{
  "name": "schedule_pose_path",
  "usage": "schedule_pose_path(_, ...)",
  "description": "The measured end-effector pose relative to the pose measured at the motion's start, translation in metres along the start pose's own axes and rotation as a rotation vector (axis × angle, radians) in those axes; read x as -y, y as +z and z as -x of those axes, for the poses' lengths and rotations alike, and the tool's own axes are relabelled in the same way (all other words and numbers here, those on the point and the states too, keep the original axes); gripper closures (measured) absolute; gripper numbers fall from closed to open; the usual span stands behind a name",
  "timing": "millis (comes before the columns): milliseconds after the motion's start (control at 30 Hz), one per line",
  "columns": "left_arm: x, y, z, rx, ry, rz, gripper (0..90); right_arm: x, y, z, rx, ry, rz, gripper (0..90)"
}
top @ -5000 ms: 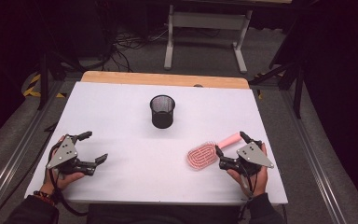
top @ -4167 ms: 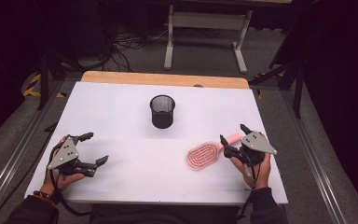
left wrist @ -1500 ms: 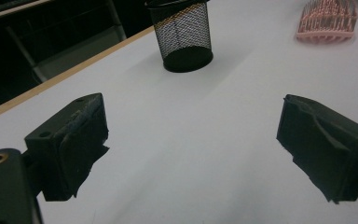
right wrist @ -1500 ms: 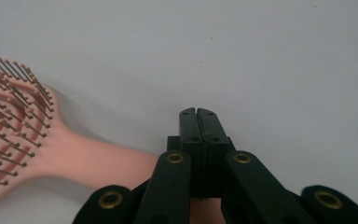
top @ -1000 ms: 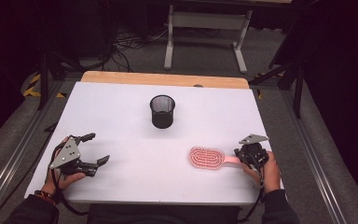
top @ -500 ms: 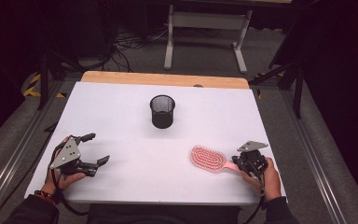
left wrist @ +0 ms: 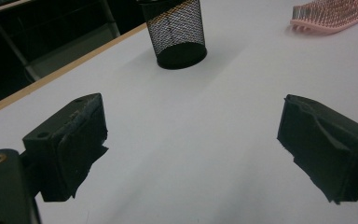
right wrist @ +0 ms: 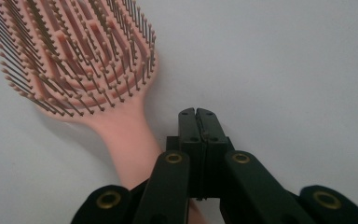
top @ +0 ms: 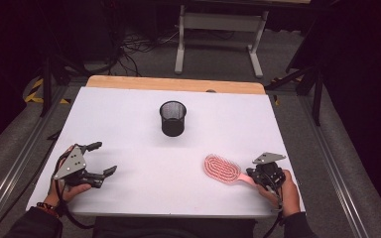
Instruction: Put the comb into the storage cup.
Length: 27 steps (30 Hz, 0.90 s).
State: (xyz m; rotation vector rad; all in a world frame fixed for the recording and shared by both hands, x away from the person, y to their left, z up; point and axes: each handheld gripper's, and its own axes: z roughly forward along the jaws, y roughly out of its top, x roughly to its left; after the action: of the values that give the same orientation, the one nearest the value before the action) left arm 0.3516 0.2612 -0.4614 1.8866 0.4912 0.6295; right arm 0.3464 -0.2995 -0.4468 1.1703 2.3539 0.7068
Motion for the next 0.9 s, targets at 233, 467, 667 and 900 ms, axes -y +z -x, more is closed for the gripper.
schedule_pose_path(233,0.0,0.0,0.0,0.0,0.0,-0.001,9.0,-0.008,-0.007,0.003,0.019,-0.018,0.016,80.6)
schedule_pose_path(467,0.0,0.001,0.0,0.006,0.005,-0.009,9.3,-0.02,-0.017,0.002,-0.018,-0.145,-0.016,53.4)
schedule_pose_path(667,0.0,0.002,0.0,0.007,0.005,-0.013,9.5,-0.032,-0.02,0.002,-0.041,-0.2,-0.058,33.5)
schedule_pose_path(900,0.001,0.004,0.0,0.013,0.011,-0.034,9.8,-0.036,-0.011,-0.007,-0.124,-0.279,-0.172,19.6)
